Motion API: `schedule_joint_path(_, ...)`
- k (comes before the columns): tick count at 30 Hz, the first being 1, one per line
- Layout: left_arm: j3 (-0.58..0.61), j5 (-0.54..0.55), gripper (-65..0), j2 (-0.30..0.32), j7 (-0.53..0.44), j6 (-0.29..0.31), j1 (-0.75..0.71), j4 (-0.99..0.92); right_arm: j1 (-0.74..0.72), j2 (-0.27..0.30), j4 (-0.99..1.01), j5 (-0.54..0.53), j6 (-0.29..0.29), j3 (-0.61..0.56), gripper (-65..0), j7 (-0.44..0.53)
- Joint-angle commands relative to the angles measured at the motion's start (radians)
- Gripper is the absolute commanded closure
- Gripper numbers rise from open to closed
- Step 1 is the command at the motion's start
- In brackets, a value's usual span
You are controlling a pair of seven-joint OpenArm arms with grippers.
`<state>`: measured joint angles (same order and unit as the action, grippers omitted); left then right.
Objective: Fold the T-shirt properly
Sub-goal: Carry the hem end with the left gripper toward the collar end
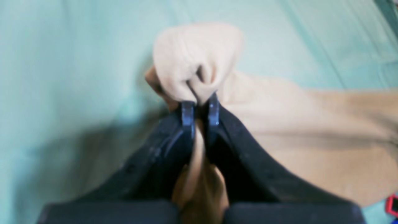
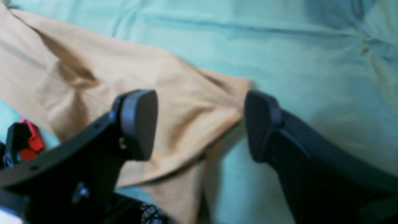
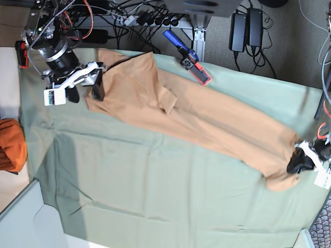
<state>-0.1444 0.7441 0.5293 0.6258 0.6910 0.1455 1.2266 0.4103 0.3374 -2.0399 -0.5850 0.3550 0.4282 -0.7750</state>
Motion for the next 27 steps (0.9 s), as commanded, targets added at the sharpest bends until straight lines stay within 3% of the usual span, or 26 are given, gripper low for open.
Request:
schedule_joint_path(1, -0.008, 0.012, 0.0, 0.028, -0.031, 0.007, 0.051, -0.02, -0.002, 0.011, -0.016, -0.01, 0.095, 0.012, -43.7, 0.023)
schedule_joint_path(5, -0.006, 0.017, 0.0, 0.043, -0.023, 0.007, 0.151, -0.135, -0.002, 0.011, -0.016, -0.011, 0.095, 0.016, -43.7, 0.023)
schedule_joint_path(7, -0.006, 0.073, 0.0, 0.047, 0.019, 0.007, 0.156, -0.121, -0.002, 0.011, -0.016, -0.01, 0.095, 0.016, -43.7, 0.023)
schedule_joint_path(11, -0.005, 0.193, 0.0, 0.044, 0.113, 0.007, 0.107, 0.024, 0.0, 0.008, -0.016, -0.01, 0.095, 0.016, -43.7, 0.023)
schedule_joint_path(17, 0.037, 0.211, 0.0, -0.013, 0.127, 0.007, -0.046, 0.333, -0.003, 0.009, -0.016, -0.01, 0.095, 0.016, -43.7, 0.039)
schedule_joint_path(20, 0.128, 0.158, 0.0, -0.063, 0.117, 0.007, -0.091, 0.433, -0.002, 0.009, -0.016, -0.01, 0.095, 0.016, -43.7, 0.044)
schedule_joint_path(24, 0.243, -0.033, 0.0, -0.135, 0.04, 0.007, -0.093, 0.447, -0.002, 0.009, -0.016, -0.01, 0.095, 0.016, -43.7, 0.04)
schedule_joint_path(27, 0.281, -0.126, 0.0, -0.187, 0.036, 0.007, -0.095, 0.446, -0.003, 0.009, -0.016, -0.01, 0.095, 0.016, -43.7, 0.041)
